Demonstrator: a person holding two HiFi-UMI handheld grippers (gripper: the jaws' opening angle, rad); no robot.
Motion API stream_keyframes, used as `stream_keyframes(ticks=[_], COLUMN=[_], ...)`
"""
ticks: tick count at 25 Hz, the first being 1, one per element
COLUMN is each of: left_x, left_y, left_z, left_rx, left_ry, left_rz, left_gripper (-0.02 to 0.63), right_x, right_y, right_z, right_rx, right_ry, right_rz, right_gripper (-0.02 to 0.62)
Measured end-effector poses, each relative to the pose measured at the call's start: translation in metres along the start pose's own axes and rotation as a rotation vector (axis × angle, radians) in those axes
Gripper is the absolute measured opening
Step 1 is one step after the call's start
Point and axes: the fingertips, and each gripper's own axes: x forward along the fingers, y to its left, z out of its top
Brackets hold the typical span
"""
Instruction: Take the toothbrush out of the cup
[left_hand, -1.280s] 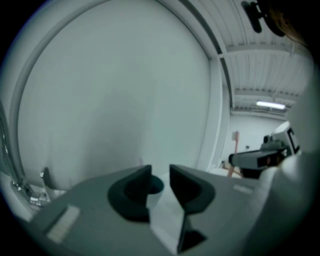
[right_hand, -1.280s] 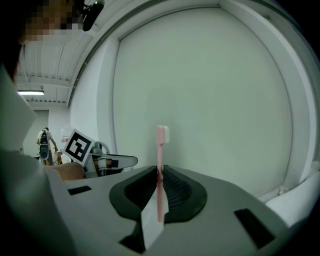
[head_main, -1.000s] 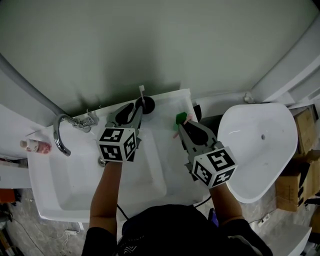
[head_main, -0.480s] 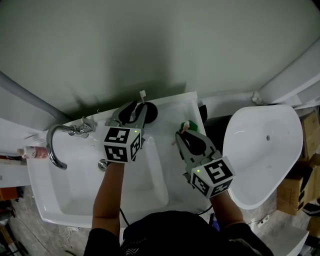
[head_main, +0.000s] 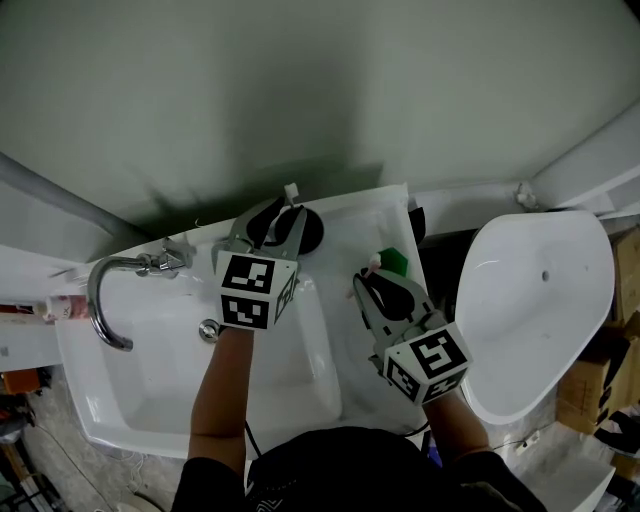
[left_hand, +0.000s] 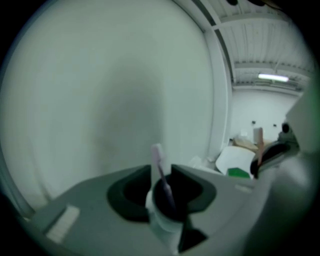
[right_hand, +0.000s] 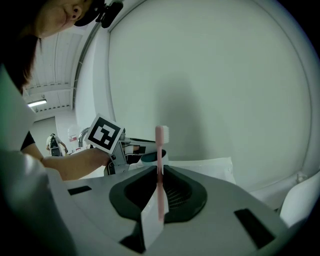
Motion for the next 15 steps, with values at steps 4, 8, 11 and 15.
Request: stream_keyframes(ticks=[4, 8, 11, 15], left_x=[0.003, 0.004, 0.004, 0.002], left_y=[-0.003, -0.003, -0.004, -0.004], left_z=[0.0, 0.003, 0.004, 0.007], left_rx=[0.052, 0.044, 0.058, 0.059], left_ry=[-0.001, -0.02, -0.029, -0.048], left_rz=[0.004, 0.007, 0.009, 0.005], left_gripper=[0.123, 0.09, 0.055, 0.035], right_x=[0.004, 0.006, 0.006, 0.007], right_y=[-0.004, -0.005, -0.004, -0.004], right_z=[-0.007, -0.012, -0.012, -0.013], right_rx=[0.004, 0.003, 0.003, -0.001], right_ry=[0.016, 0.029, 0.033, 0.035], right_rz=[-0.001, 0.001, 0.001, -0.002], right_gripper=[0.037, 0.037, 0.037, 0.037])
